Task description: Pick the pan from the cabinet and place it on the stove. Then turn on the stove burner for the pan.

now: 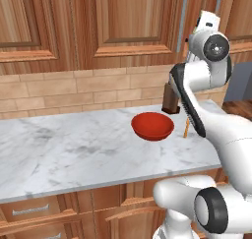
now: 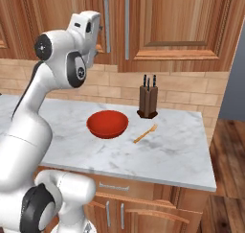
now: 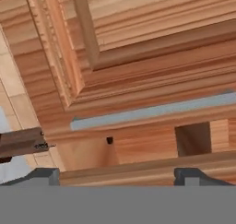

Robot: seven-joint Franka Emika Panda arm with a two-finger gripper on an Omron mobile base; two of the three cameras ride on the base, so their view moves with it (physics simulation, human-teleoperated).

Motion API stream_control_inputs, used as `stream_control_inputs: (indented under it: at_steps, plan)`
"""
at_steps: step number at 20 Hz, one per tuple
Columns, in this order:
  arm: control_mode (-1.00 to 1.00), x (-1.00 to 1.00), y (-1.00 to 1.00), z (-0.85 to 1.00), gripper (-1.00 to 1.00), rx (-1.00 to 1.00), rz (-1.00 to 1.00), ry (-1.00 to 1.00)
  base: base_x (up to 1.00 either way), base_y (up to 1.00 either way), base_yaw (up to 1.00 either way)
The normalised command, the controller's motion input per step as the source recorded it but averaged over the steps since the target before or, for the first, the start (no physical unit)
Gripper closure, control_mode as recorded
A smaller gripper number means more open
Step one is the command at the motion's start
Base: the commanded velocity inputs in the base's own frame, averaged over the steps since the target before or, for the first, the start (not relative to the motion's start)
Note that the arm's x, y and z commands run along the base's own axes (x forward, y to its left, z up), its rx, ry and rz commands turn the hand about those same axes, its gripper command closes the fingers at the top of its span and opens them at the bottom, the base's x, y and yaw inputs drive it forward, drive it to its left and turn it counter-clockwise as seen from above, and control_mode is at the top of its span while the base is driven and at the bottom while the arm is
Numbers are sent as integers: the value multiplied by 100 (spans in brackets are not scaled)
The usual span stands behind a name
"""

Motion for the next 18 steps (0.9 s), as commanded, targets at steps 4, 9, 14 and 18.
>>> stream_control_inputs:
  at_steps: [4,9,14,18]
  plan:
    - [-100,23,0,0,-100,-24,-29,0,0,0,0]
    - [-100,15,-3,0,-100,-15,-24,1,0,0,0]
    - [-100,2,-9,0,-100,-10,-22,0,0,0,0]
    - [-100,17,-3,3,-100,-7,-16,0,0,0,0]
